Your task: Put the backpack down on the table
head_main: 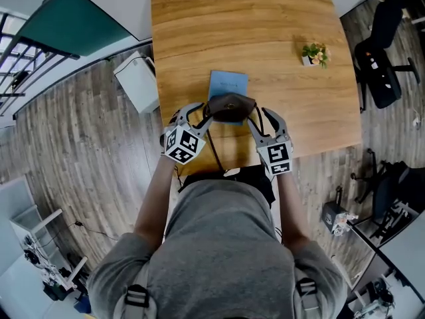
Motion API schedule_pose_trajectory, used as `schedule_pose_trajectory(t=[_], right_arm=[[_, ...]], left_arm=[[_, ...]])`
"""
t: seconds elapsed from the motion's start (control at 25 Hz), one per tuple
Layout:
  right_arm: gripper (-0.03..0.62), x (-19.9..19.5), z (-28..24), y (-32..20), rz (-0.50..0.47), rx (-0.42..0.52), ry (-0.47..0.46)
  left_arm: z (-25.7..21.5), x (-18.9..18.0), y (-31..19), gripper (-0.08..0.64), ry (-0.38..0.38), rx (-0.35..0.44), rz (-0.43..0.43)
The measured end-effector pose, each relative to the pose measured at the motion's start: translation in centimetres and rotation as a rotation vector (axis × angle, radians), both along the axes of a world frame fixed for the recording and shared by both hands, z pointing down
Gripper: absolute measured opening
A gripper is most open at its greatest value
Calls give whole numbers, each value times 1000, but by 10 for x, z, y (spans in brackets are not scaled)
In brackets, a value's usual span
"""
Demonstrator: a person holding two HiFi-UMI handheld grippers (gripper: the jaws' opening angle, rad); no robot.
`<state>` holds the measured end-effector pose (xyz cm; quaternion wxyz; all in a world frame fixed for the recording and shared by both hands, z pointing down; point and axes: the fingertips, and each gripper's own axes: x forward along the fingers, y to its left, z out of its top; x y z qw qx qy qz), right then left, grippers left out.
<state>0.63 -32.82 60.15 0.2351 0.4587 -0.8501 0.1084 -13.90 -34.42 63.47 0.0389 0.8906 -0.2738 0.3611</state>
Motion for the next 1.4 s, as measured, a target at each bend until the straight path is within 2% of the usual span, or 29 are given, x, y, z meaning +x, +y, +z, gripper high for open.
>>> schedule_pose_trajectory(t=[0.08, 0.24, 0.4, 0.56, 0.96, 1.4], right_arm=[[194, -2, -1, 3, -9, 1, -6], [94, -7, 3, 9, -43, -18, -5], [6, -8, -4, 10, -51, -11, -4], [6, -11, -5, 11, -81, -11, 4], [5, -11, -6, 9, -79, -15, 7], [3, -15, -7, 8, -84, -10, 24]], left_arm=[[-2, -4, 2, 193, 17, -4, -15], [-6, -9, 8, 189, 35, -12, -27], [-13, -14, 12, 66, 52, -23, -32], [-17, -13, 15, 25, 63, -37, -19], [-21, 0, 20, 18, 112, -69, 19], [-22, 1, 24, 18, 95, -69, 43]])
